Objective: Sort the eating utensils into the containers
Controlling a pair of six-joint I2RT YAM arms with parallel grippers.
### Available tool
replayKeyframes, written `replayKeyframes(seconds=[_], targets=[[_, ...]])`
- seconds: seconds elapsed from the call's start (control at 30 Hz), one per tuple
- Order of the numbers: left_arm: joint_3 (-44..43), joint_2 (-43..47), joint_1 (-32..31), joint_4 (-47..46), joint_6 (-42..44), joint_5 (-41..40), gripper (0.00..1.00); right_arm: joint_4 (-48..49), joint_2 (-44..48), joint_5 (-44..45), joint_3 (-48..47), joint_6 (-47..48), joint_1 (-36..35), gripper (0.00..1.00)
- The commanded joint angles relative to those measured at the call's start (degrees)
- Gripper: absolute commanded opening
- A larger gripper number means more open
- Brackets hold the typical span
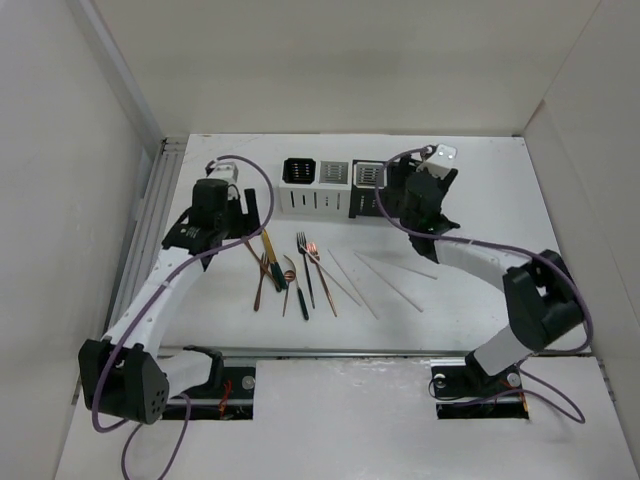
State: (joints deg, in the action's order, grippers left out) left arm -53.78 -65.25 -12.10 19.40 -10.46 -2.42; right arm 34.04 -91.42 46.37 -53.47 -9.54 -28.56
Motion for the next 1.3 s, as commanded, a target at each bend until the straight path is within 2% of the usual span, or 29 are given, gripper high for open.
replayKeyframes(seconds=[0.0,0.03,0.1,0.17,0.3,0.33,0.43,0.47,0.53,0.63,0.67,0.7,0.77,0.9,1.27], targets=[[-4.92,-1.27,-5.46,0.11,2.37,0.83,0.76,0.16,8.87,2.41,-0.05,-1.36,-0.98,0.84],[-6.41,-1.28,-7.31,0.11,3.16,0.83,0.75,-1.94,10.54,2.41,-0.84,-1.36,-1.67,0.84],[-7.04,-2.85,-13.52,0.9,3.95,0.83,0.75,-9.76,14.59,2.41,-2.33,-1.36,-2.21,1.0],[-7.74,-3.82,-18.29,1.43,4.82,0.31,0.75,-17.12,16.44,2.41,-3.74,-1.97,-2.82,1.0],[-9.84,-9.78,-29.09,1.43,4.83,-0.49,0.75,-22.42,22.58,2.24,-2.95,-5.12,-3.96,1.0],[-9.85,-11.37,-29.91,2.56,3.27,-0.49,0.75,-23.48,23.73,2.23,-2.43,-5.83,-3.96,1.0],[-14.33,-17.95,-30.53,8.6,-3.57,0.22,0.76,-29.28,28.03,1.44,-2.43,-9.6,-6.15,1.0],[-15.03,-18.94,-30.53,9.86,-8.65,-0.48,0.76,-30.78,29.09,1.44,-2.43,-10.66,-6.94,1.0],[-16.79,-20.26,-30.53,11.36,-11.33,-0.49,0.76,-34.82,31.9,1.44,-1.9,-12.34,-9.23,1.0],[-23.54,-26.92,-31.31,16.71,-16.51,0.74,0.67,-40.25,34.28,1.44,-1.37,-15.5,-11.08,1.0],[-25.3,-30.86,-32.45,18.55,-17.74,1.35,0.58,-42.02,35.68,1.44,-1.37,-17.86,-11.08,1.0],[-26.54,-32.46,-33.16,18.57,-18.45,2.93,0.54,-43.95,36.3,1.44,-1.37,-19.27,-11.08,1.0],[-29.71,-35.63,-34.48,19.1,-19.95,3.9,0.53,-49.39,37.36,3.1,-1.9,-21.3,-11.08,1.0],[-30.24,-41.87,-35.01,20.15,-22.67,7.42,0.51,-55.39,38.59,5.66,-2.51,-22.01,-11.08,1.0],[-24.97,-43.72,-36.15,20.95,-29.53,12.08,0.51,-63.57,41.66,5.84,-4.45,-25.0,-11.08,1.0]])
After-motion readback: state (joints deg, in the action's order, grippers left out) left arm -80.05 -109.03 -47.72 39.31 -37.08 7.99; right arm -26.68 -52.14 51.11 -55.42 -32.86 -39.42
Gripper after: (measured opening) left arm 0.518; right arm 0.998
